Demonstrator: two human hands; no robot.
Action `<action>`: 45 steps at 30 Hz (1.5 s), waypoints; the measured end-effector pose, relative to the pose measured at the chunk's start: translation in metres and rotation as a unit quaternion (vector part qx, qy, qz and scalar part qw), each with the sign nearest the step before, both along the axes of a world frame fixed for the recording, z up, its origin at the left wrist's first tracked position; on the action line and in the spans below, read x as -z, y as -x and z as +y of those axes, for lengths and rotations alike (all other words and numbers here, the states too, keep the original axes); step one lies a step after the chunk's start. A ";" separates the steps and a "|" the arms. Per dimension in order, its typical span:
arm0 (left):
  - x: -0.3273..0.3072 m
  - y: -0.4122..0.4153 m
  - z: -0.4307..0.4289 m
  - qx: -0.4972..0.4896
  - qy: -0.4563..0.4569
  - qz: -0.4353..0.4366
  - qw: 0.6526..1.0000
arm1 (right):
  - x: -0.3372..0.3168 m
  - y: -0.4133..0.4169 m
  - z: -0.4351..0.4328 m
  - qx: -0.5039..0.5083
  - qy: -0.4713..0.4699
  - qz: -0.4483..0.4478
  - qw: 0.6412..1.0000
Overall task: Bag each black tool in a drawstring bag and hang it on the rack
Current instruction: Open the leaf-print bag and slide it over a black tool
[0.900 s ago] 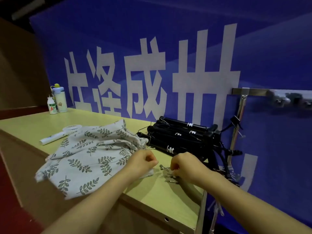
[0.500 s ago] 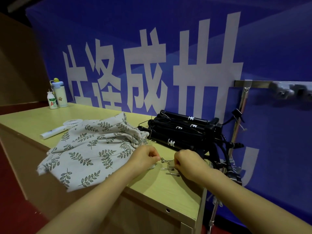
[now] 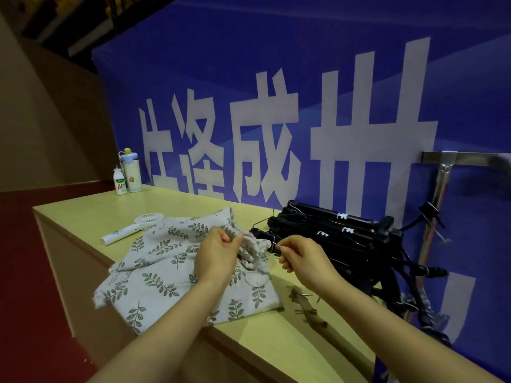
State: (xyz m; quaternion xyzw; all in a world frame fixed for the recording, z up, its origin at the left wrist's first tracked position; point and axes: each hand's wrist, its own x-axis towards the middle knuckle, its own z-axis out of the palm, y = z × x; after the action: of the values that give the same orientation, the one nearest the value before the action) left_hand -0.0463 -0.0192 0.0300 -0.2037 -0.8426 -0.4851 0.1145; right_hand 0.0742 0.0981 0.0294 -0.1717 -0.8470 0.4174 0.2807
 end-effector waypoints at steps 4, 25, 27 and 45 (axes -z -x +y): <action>0.003 0.010 0.003 0.063 0.066 0.065 0.994 | -0.007 0.033 -0.002 0.005 0.107 0.041 0.993; -0.050 0.031 -0.004 0.038 -0.164 -0.032 0.985 | -0.040 0.084 -0.021 -0.142 0.321 0.163 0.922; -0.068 0.033 -0.014 -0.009 -0.199 -0.047 0.979 | -0.050 0.082 -0.033 -0.173 0.295 0.174 0.923; -0.198 -0.012 -0.200 -0.249 -0.105 0.290 0.918 | -0.118 0.053 -0.180 -0.305 -0.268 0.184 0.895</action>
State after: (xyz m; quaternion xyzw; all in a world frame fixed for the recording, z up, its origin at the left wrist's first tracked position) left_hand -0.0339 -0.2195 0.2281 -0.1060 -0.7401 -0.4460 0.4921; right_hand 0.0211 -0.0818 0.1475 0.2570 -0.8710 0.2635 0.3255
